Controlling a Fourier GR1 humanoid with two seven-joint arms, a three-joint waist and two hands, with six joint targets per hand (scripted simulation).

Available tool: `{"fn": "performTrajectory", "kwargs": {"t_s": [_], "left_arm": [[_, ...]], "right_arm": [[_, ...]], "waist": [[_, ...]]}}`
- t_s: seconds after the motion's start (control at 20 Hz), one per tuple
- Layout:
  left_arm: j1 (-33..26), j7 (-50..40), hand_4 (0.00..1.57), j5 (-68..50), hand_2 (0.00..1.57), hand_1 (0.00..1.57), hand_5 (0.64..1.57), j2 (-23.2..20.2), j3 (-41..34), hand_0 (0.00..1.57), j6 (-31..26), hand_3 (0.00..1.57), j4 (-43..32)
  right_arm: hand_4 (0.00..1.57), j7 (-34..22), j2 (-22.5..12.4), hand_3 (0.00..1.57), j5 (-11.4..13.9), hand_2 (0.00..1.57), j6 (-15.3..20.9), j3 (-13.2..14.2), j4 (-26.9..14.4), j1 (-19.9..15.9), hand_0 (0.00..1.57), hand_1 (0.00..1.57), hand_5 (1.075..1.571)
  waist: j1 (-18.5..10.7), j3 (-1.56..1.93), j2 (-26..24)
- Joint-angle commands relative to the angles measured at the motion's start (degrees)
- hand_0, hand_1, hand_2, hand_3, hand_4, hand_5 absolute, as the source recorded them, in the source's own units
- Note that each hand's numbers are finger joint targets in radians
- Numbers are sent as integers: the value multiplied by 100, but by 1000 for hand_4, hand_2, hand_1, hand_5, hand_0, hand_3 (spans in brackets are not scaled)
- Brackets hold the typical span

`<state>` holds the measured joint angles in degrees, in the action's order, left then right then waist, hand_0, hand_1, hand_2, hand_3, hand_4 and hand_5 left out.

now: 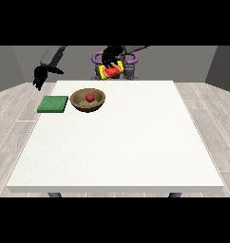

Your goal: Pick the cup and pour the ball into the bowl, then pick the bowl and place it on the pad

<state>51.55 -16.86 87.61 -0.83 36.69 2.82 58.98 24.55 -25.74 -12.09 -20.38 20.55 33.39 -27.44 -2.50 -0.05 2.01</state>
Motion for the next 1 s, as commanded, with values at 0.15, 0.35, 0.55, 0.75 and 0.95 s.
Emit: {"fn": "performTrajectory", "kwargs": {"t_s": [0.15,0.35,0.55,0.75,0.95], "left_arm": [[-363,276,1001,-1614,1571,401,1570,-362,-1745,401,934,1571,886],[-828,952,925,-2821,1571,859,1555,-381,-2362,859,1070,1555,994],[-1057,1493,775,-4211,1400,1177,1537,-41,-3110,1177,1226,1125,1253],[-1077,2126,861,-5419,704,782,1531,76,-3540,782,1201,94,1148],[-1467,2607,400,-6520,0,0,1548,80,-3600,0,1470,0,1086]], "right_arm": [[482,-304,-204,0,-264,0,51,281,-101,-54,0,0,1561],[411,-137,-357,0,-318,0,244,424,17,-190,0,0,1556],[256,-9,-156,0,-428,0,155,457,60,-135,0,0,1565],[385,-160,72,0,-500,0,161,360,288,-461,0,0,1569],[421,-401,120,0,-430,0,35,141,447,-665,0,0,1566]], "waist": [[-719,-13,37],[-875,-11,657],[-888,-19,1124],[-557,-21,1562],[-273,-12,1685]]}}
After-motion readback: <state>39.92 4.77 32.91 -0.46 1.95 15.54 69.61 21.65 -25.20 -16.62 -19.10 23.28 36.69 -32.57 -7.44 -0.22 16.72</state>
